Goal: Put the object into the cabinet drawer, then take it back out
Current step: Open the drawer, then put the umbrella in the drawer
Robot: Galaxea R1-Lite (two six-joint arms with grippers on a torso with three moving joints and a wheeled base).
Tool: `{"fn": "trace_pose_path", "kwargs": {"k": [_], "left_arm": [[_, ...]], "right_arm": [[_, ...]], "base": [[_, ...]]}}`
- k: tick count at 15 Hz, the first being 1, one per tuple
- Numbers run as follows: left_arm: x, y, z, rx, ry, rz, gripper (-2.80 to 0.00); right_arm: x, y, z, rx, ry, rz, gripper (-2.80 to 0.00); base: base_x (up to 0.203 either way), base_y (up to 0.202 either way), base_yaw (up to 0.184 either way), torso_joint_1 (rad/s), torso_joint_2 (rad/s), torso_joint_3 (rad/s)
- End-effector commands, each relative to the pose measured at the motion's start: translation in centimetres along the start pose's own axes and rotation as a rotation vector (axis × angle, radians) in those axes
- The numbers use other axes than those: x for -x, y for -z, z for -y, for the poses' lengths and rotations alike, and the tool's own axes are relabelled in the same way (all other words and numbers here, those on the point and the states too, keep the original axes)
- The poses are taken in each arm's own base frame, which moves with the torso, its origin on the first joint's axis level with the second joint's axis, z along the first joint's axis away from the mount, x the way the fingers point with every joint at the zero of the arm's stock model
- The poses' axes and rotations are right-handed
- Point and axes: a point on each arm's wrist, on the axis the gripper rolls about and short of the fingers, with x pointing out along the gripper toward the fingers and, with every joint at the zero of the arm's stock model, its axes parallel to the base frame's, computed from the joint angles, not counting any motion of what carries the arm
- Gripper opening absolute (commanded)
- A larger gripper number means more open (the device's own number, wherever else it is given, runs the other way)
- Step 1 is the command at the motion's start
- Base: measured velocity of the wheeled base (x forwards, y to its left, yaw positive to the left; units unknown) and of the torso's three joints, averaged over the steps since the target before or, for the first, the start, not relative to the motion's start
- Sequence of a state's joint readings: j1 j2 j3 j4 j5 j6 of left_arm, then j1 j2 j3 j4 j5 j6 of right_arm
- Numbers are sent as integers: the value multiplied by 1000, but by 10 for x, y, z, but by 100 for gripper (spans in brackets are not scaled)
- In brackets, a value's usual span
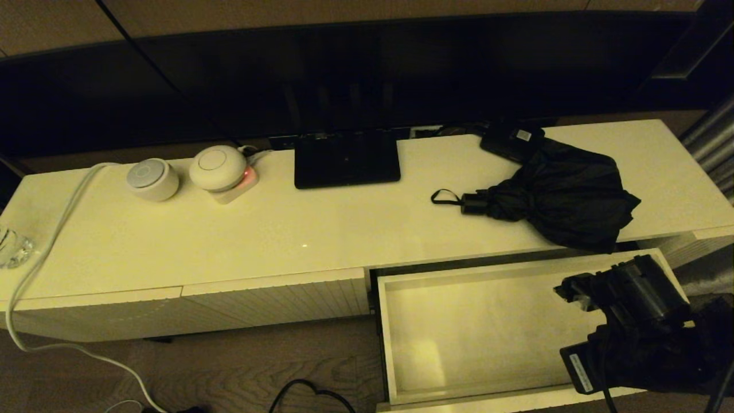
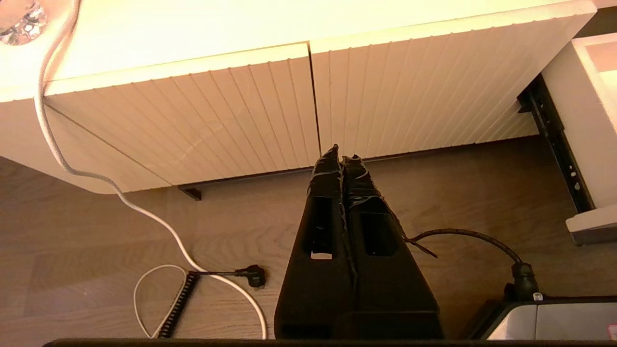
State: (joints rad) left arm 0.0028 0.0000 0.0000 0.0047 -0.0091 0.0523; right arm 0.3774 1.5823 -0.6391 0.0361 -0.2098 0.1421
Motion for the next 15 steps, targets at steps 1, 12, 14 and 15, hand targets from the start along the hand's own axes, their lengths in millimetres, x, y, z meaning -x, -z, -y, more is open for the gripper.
{"fn": "trace_pose_path", "kwargs": {"k": [1, 12, 14, 15], "left_arm": [[0, 1, 0, -1, 0, -3, -280], [0, 1, 0, 0, 0, -3, -280], [0, 1, 0, 0, 0, -3, -280], [0, 1, 0, 0, 0, -3, -280]], "right_arm": [[29, -7, 6, 29, 20, 144, -280], [110, -19, 31, 1267, 301, 272, -280], [102, -35, 25, 1363, 346, 316, -280], [98, -42, 23, 1388, 379, 354, -280]], "base": [[0, 0, 0, 0, 0, 0], [0, 0, 0, 0, 0, 0], [0, 0, 0, 0, 0, 0], [0, 0, 0, 0, 0, 0]]}}
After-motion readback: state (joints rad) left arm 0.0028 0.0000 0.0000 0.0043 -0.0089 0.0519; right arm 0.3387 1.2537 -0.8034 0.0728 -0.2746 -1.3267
